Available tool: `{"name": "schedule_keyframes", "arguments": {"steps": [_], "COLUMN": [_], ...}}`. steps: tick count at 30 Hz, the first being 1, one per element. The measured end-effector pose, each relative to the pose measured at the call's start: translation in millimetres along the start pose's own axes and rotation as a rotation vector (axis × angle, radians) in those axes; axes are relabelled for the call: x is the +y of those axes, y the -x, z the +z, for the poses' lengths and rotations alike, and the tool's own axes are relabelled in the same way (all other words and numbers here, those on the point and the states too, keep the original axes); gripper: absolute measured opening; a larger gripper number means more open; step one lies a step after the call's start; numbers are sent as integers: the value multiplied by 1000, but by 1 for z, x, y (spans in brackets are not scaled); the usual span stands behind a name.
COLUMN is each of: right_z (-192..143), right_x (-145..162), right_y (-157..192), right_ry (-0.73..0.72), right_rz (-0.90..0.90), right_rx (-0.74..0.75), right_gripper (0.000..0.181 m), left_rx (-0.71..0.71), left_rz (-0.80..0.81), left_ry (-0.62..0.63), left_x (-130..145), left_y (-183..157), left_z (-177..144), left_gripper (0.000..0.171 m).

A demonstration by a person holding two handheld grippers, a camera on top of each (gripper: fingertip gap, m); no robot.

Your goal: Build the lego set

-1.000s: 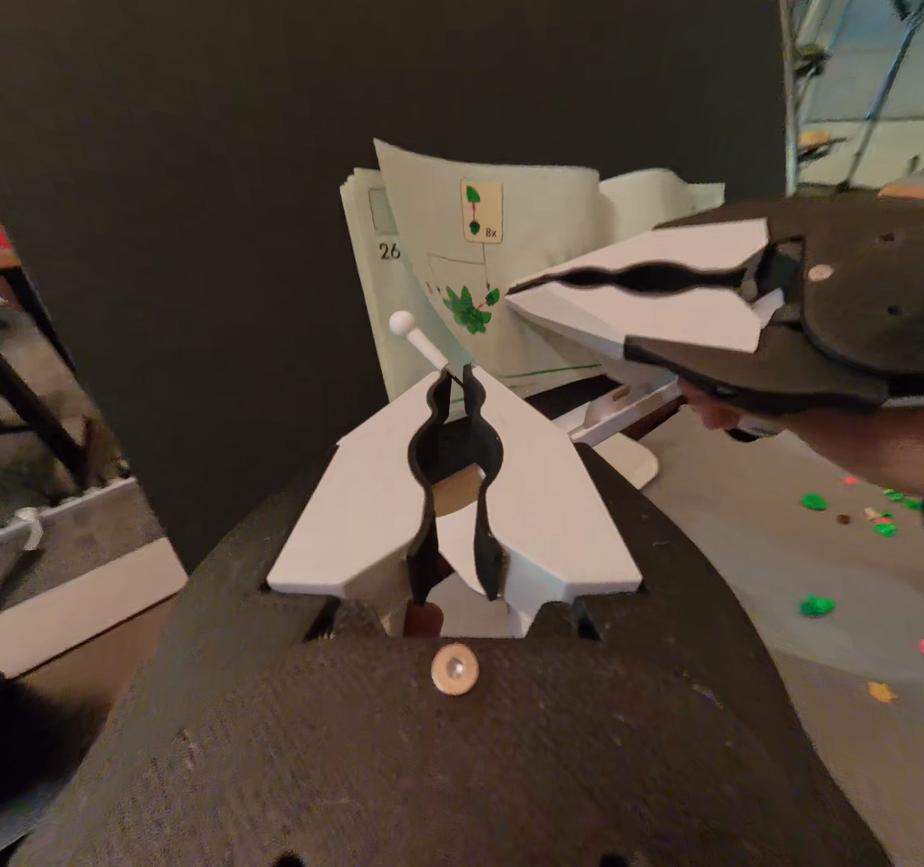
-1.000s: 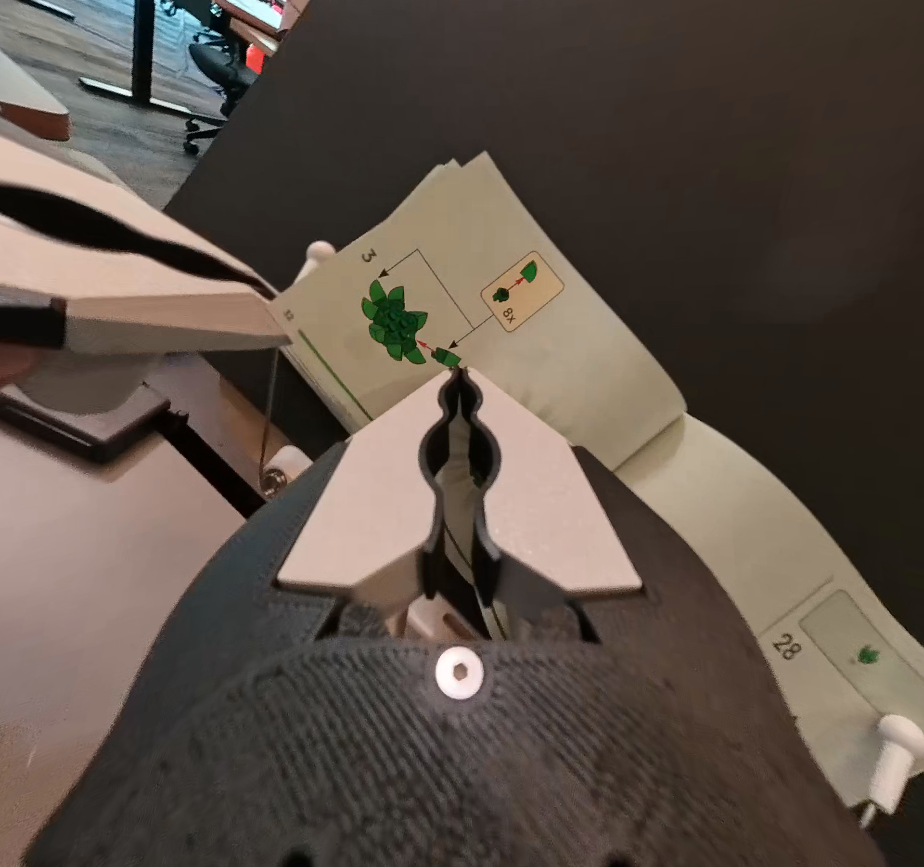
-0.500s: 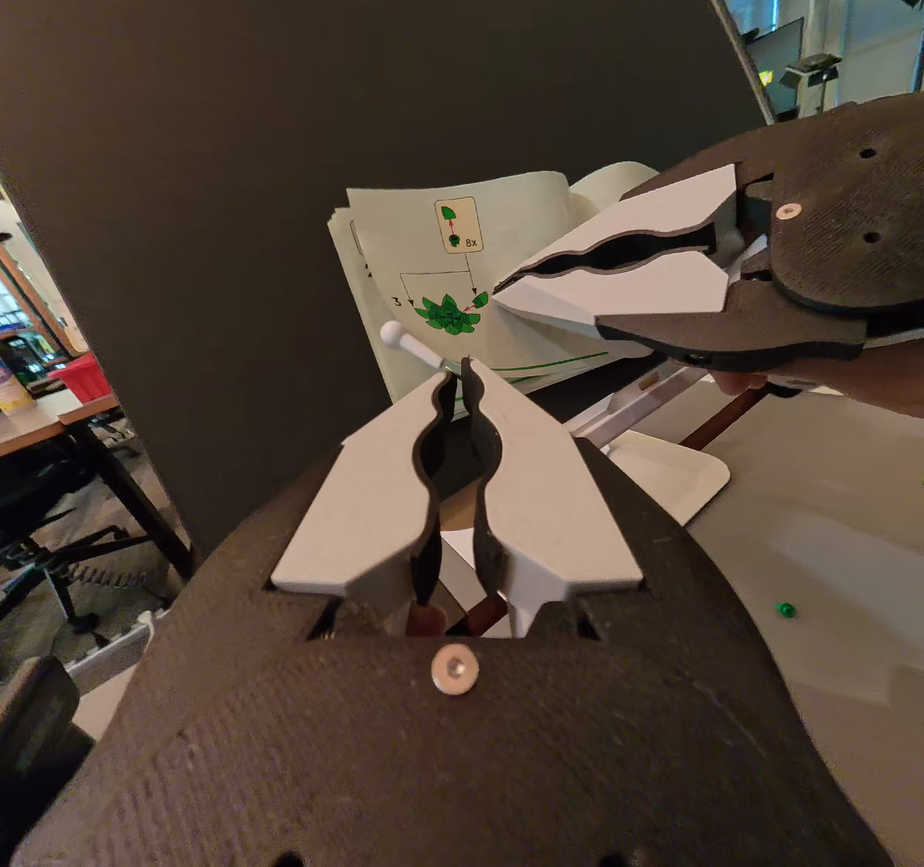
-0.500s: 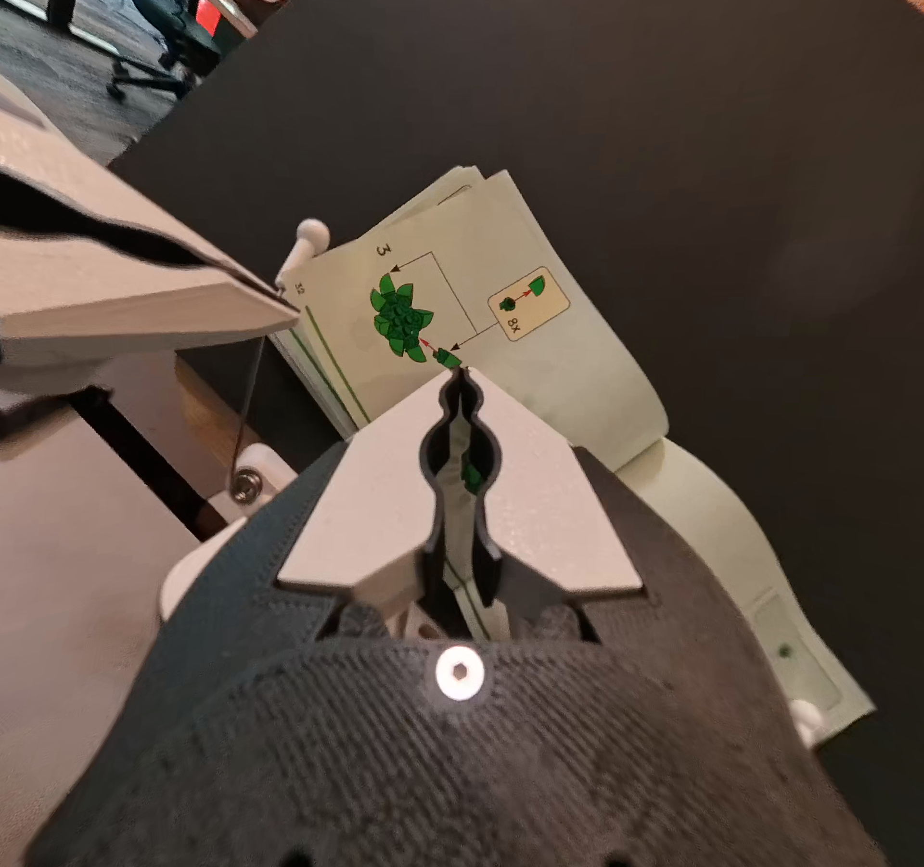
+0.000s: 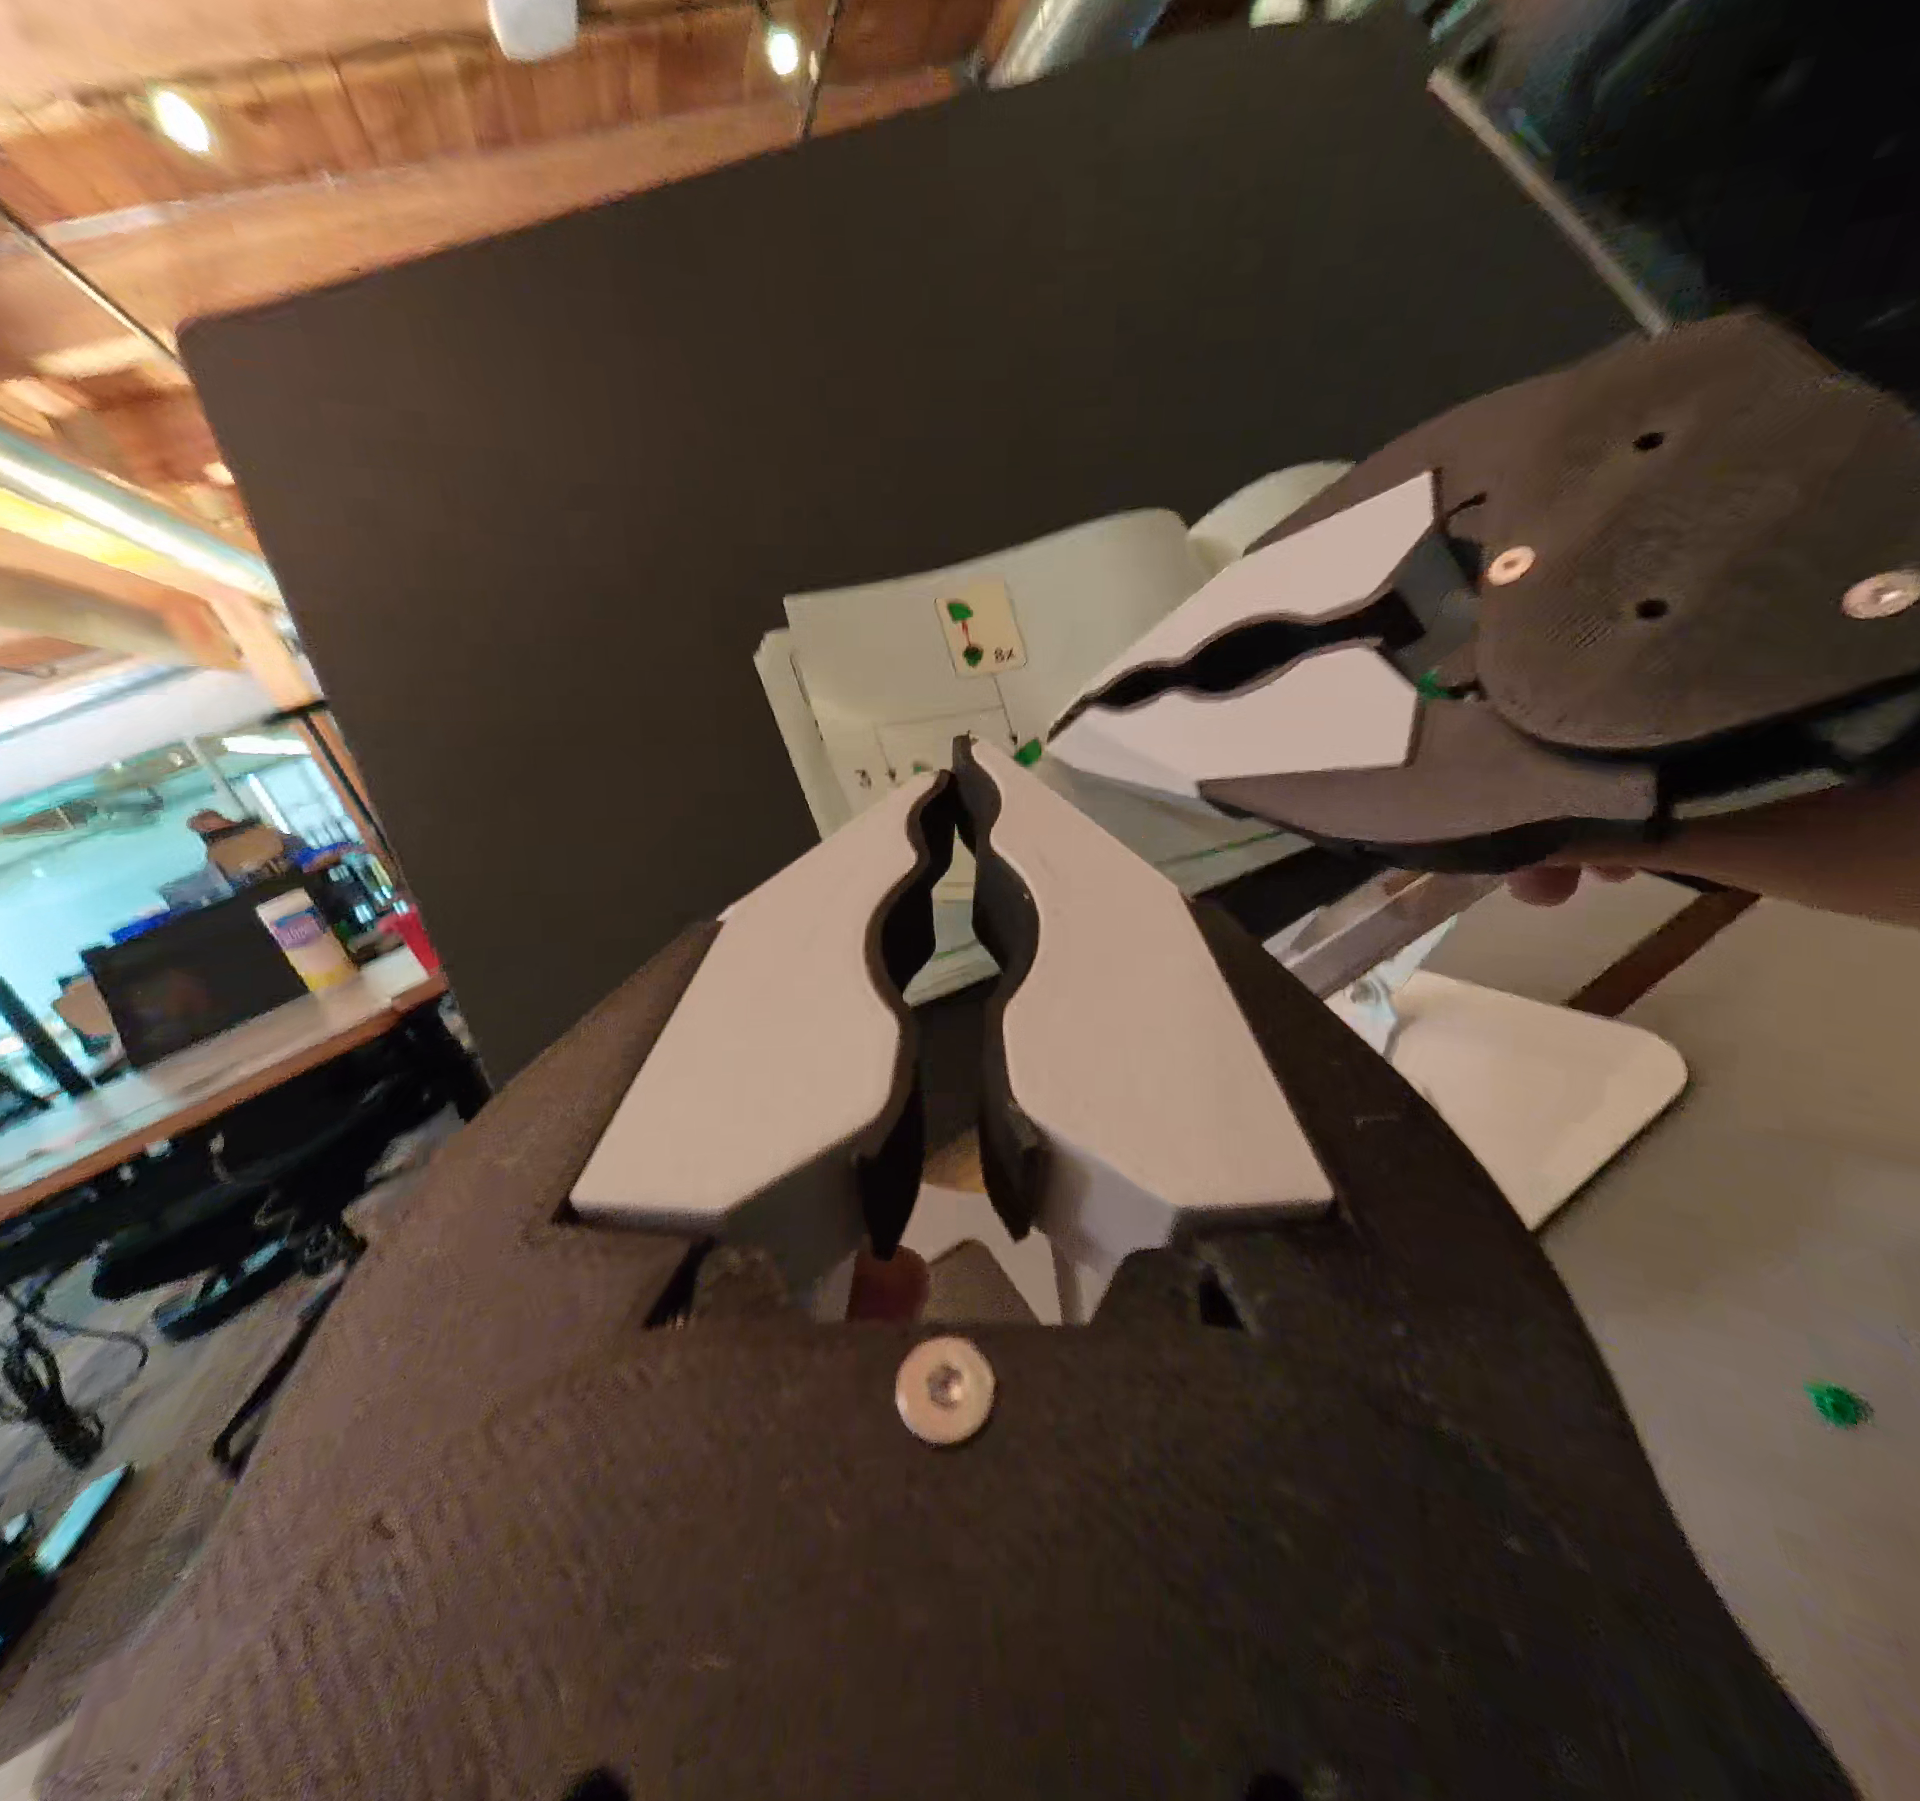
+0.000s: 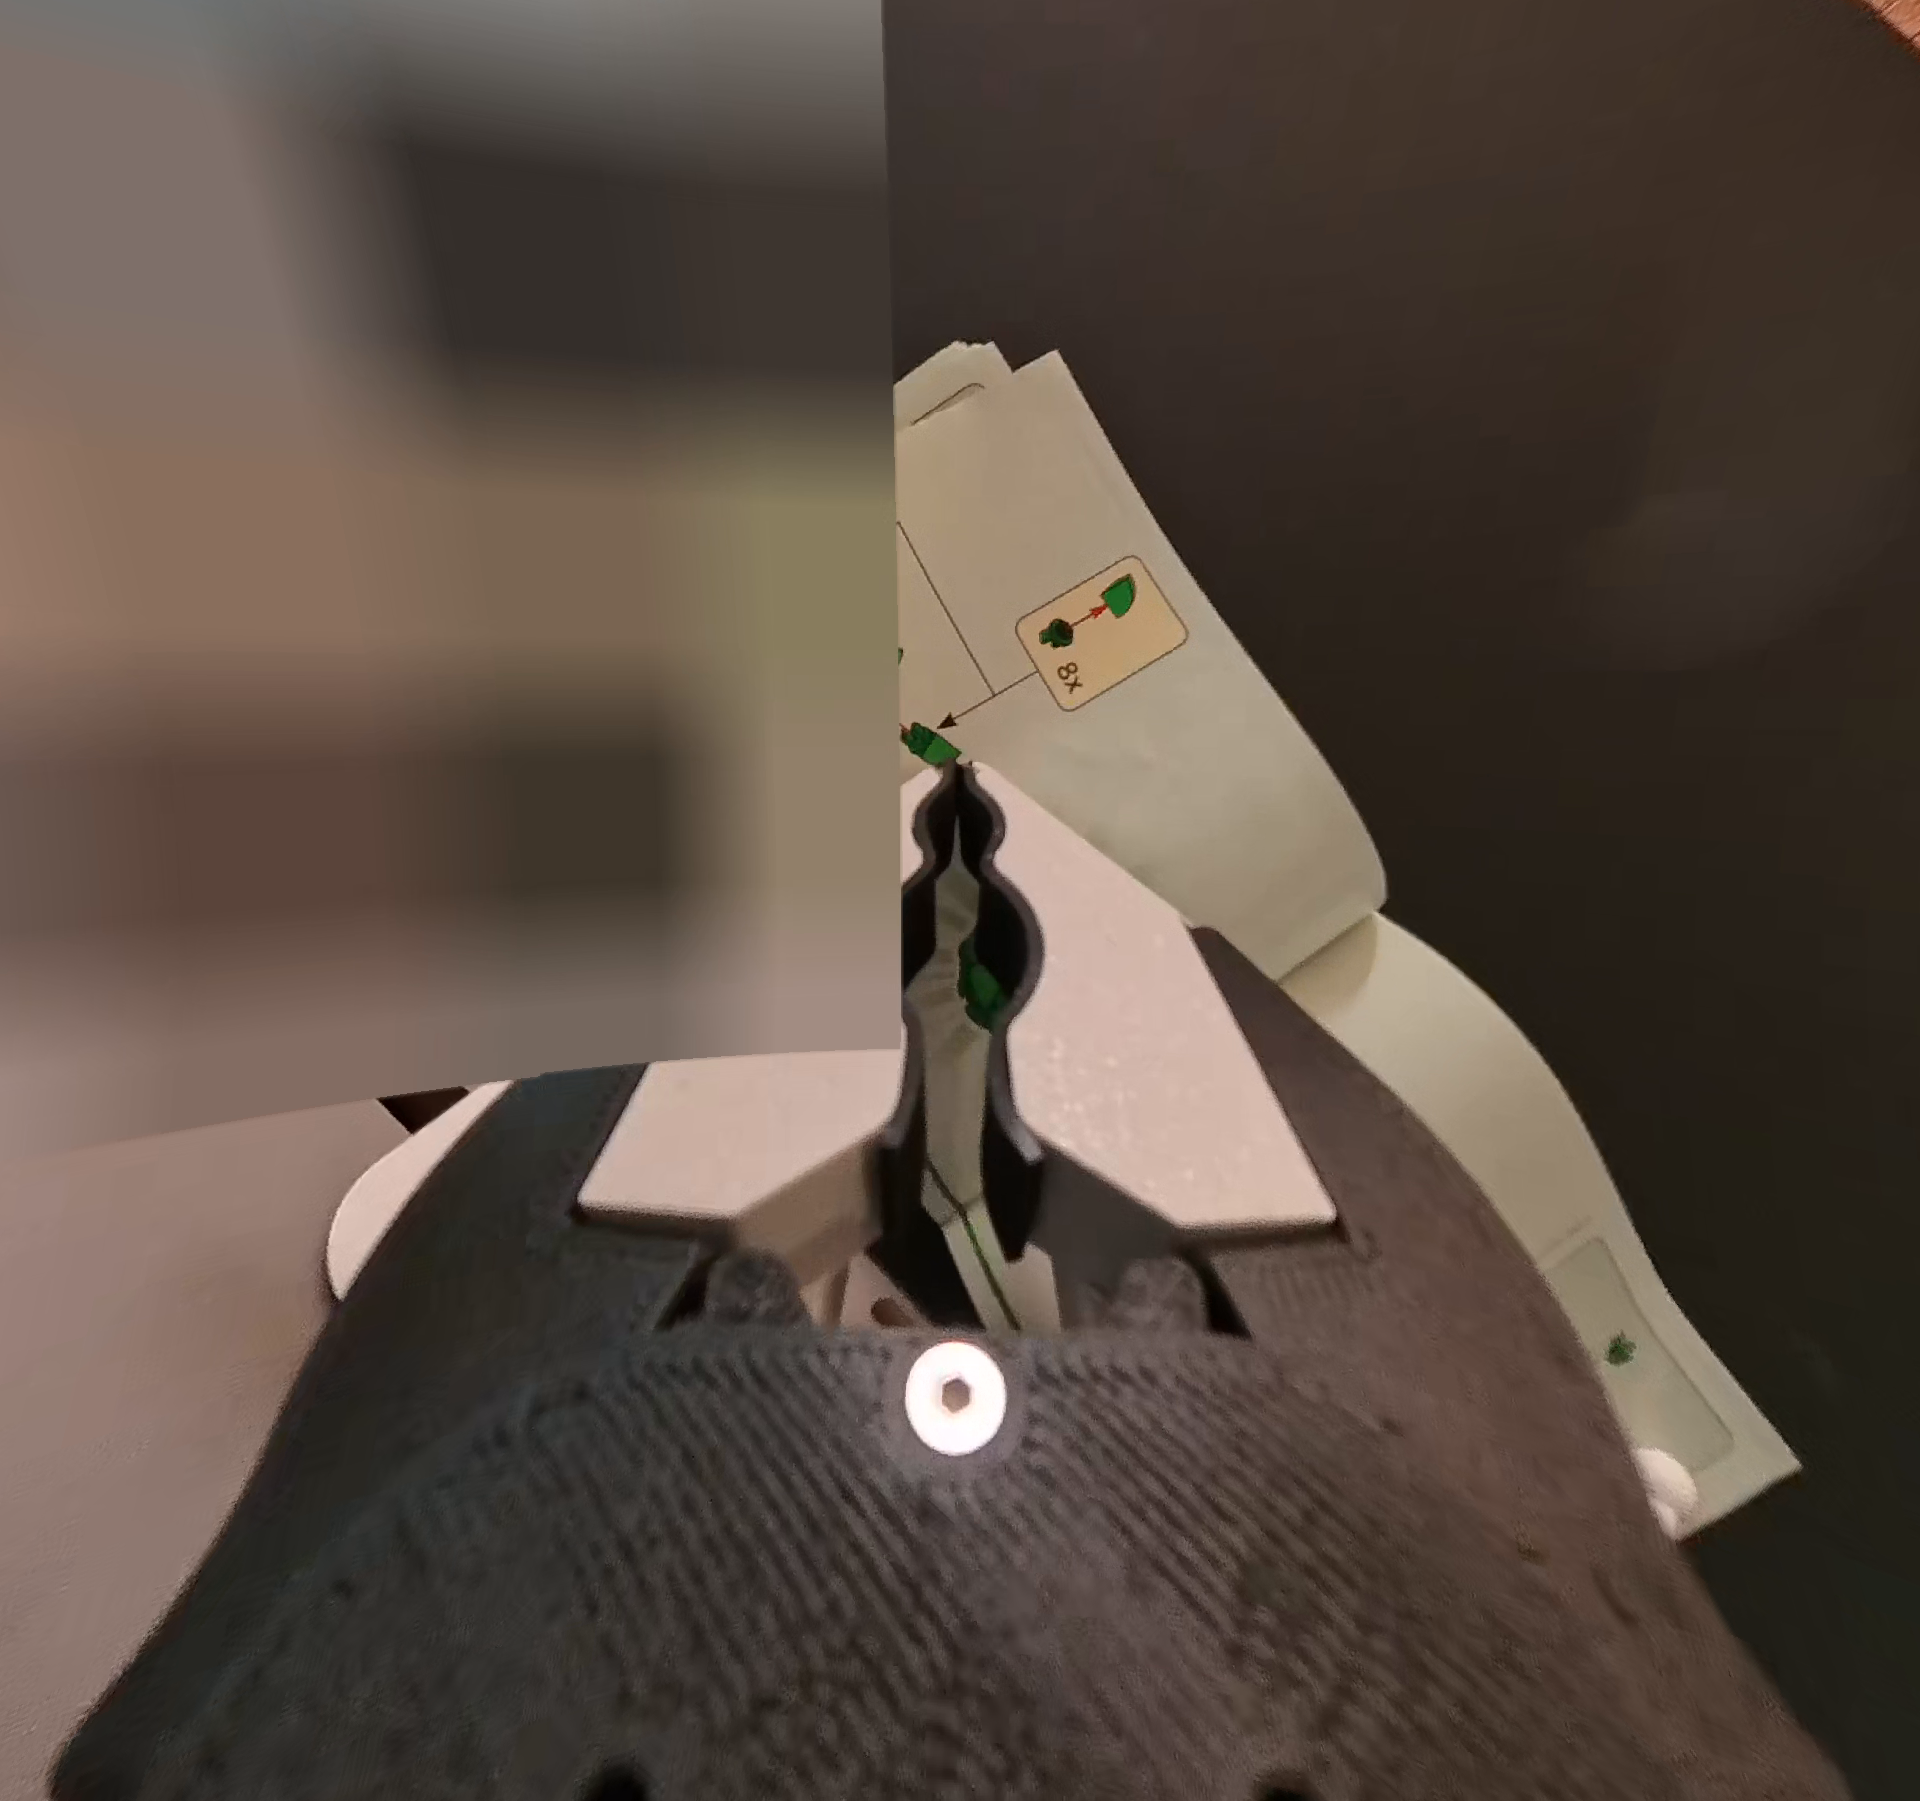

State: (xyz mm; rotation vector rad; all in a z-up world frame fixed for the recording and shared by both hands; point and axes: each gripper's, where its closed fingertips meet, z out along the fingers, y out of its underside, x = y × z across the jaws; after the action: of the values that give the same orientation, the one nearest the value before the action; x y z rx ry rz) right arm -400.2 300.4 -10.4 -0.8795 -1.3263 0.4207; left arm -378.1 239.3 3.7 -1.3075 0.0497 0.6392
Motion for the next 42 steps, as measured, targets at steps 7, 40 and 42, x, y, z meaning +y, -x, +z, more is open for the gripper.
{"name": "schedule_keyframes", "arguments": {"steps": [7, 40, 42], "right_z": [-2, -5, -12], "right_x": [1, -3, -4], "right_y": [-8, 52, 55], "right_ry": [2, 9, 4], "right_rz": [47, 5, 53], "right_rx": [12, -377, -436], "right_gripper": [0, 0, 0], "left_rx": [43, 22, 30], "left_rz": [-262, -170, -162], "left_ry": [99, 85, 88], "left_x": [34, 36, 36], "left_y": [7, -11, -12], "left_z": [7, 13, 12], "left_gripper": [0, 0, 0]}}
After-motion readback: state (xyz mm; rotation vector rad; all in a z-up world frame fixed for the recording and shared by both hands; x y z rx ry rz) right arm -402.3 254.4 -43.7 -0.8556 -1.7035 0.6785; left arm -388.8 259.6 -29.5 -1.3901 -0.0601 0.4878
